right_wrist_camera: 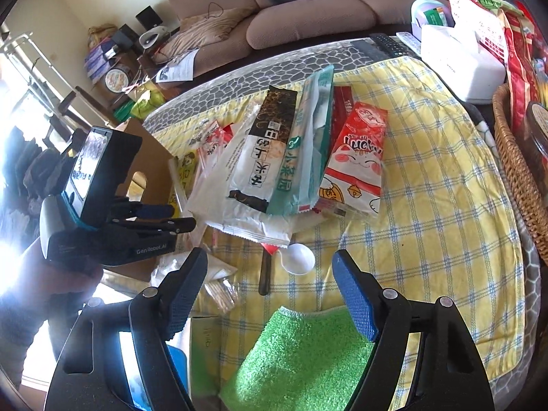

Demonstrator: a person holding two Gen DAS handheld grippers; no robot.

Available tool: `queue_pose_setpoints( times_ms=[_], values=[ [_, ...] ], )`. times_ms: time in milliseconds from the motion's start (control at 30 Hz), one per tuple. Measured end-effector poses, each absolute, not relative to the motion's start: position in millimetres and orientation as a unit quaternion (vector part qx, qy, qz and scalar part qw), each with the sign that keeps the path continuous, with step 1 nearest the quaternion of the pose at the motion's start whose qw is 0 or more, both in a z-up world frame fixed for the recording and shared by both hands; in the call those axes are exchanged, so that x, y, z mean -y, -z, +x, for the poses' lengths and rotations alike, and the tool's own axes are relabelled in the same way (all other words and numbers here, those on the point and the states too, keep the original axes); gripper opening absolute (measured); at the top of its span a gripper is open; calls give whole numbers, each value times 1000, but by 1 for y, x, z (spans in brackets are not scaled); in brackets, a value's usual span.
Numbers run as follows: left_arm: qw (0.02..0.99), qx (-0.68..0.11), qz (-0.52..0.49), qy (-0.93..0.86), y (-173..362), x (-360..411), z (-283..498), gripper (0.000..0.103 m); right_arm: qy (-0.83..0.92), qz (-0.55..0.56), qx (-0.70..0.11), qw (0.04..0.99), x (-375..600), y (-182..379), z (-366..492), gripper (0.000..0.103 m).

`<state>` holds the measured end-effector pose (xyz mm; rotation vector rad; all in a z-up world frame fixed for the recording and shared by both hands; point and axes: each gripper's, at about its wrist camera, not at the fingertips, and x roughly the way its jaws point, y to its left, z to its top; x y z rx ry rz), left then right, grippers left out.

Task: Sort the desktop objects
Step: 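Grasp another clear plastic straw with the left tool and lift it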

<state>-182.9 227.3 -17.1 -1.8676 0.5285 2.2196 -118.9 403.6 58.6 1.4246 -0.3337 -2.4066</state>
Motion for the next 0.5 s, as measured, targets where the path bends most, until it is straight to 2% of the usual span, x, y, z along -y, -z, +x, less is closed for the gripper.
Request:
queue_pose_setpoints(
  times_ms=[67, 100, 167, 367, 500],
  values=[
    [96, -174, -637, -745, 23, -227, -184, 36, 841, 500, 118, 168, -400, -55, -120, 78],
    [99, -174, -640, -742, 26, -227, -183, 31, 840, 501, 117, 171, -398, -53, -120, 78],
    [104, -181, -643, -737, 31, -229, -181, 10, 838, 504, 115, 176, -393, -50, -121, 78],
    [109, -161, -630, -752, 18, -224, -177, 10, 836, 505, 112, 184, -384, -49, -121, 78],
    [143, -80, -620, -767, -15, -208, -175, 10, 837, 502, 112, 186, -381, -53, -119, 78]
  ],
)
